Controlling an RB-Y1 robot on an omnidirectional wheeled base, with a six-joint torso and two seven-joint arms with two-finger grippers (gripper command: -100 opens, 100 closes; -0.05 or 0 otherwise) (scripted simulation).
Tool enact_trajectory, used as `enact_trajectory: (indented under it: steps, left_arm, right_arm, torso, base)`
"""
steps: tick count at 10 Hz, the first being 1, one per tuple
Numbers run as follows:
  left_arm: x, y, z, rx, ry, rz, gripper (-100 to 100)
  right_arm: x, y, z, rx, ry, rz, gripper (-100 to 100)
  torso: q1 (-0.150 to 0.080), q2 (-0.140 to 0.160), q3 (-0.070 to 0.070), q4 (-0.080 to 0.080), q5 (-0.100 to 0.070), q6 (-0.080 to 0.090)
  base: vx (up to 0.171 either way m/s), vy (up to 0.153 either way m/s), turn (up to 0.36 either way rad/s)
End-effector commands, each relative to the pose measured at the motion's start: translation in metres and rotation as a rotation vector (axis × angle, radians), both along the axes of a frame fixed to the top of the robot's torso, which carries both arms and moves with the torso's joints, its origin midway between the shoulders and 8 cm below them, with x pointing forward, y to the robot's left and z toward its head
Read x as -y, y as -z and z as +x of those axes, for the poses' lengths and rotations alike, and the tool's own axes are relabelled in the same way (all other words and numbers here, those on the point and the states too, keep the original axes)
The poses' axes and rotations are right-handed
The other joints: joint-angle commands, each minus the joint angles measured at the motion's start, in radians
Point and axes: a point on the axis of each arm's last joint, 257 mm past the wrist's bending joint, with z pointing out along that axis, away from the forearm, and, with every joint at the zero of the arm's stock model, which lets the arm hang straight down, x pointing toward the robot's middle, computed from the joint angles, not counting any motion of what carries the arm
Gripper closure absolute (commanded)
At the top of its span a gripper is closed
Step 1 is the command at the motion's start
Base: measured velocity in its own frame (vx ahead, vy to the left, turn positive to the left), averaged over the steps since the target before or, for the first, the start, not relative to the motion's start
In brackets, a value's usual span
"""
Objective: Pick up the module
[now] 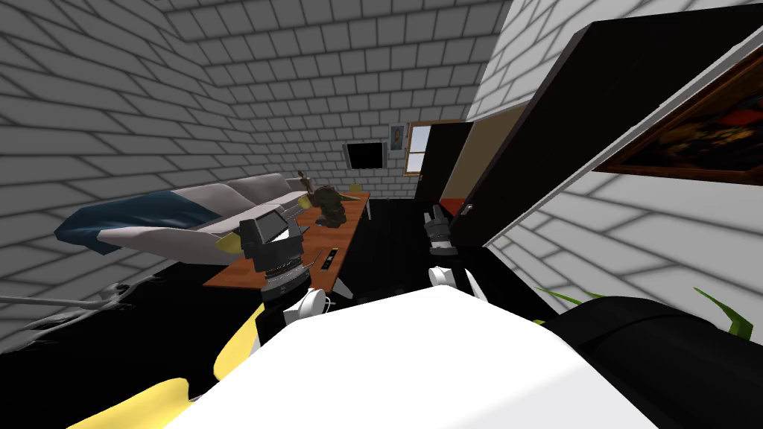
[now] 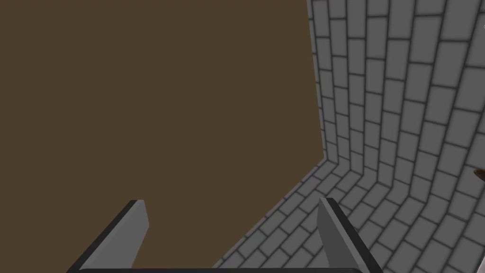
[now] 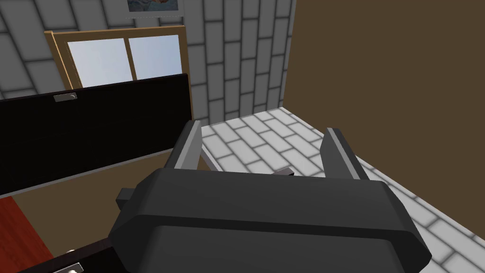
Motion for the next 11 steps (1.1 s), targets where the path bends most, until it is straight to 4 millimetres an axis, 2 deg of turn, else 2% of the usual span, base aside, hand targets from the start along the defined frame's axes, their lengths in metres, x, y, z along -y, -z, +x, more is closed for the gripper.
enact_trajectory:
  steps: [1, 4, 7, 10, 11]
  left_arm:
    - [0.001, 0.003, 0.005, -0.019, 0.018, 0.022, -100]
    - [-0.003, 0.015, 0.022, -0.09, 0.055, 0.053, -100]
    - [-0.019, 0.034, 0.046, -0.184, 0.077, 0.045, -100]
    - [-0.028, 0.045, 0.058, -0.237, 0.08, 0.03, -100]
    - [-0.037, 0.052, 0.067, -0.273, 0.081, 0.013, -100]
  right_arm:
    - [0.0, 0.0, 0.0, 0.0, 0.0, 0.0, 0]
    - [0.0, 0.0, 0.0, 0.0, 0.0, 0.0, 0]
    - [0.0, 0.0, 0.0, 0.0, 0.0, 0.0, 0]
    - [0.0, 0.0, 0.0, 0.0, 0.0, 0.0, 0]
    - [0.0, 0.0, 0.0, 0.0, 0.0, 0.0, 0]
  torso:
    - [0.0, 0.0, 0.0, 0.0, 0.0, 0.0]
    - [-0.002, -0.003, -0.002, -0.001, 0.0, 0.0]
    - [-0.004, -0.005, -0.003, -0.001, -0.001, 0.0]
    - [-0.003, -0.005, -0.003, -0.001, -0.001, 0.0]
    - [-0.002, -0.004, -0.002, -0.001, 0.0, 0.0]
  base:
    - [0.011, -0.014, 0.039]
    - [0.051, -0.04, 0.057]
    - [0.072, -0.067, 0.1]
    - [0.057, -0.045, 0.048]
    - [0.051, -0.05, 0.069]
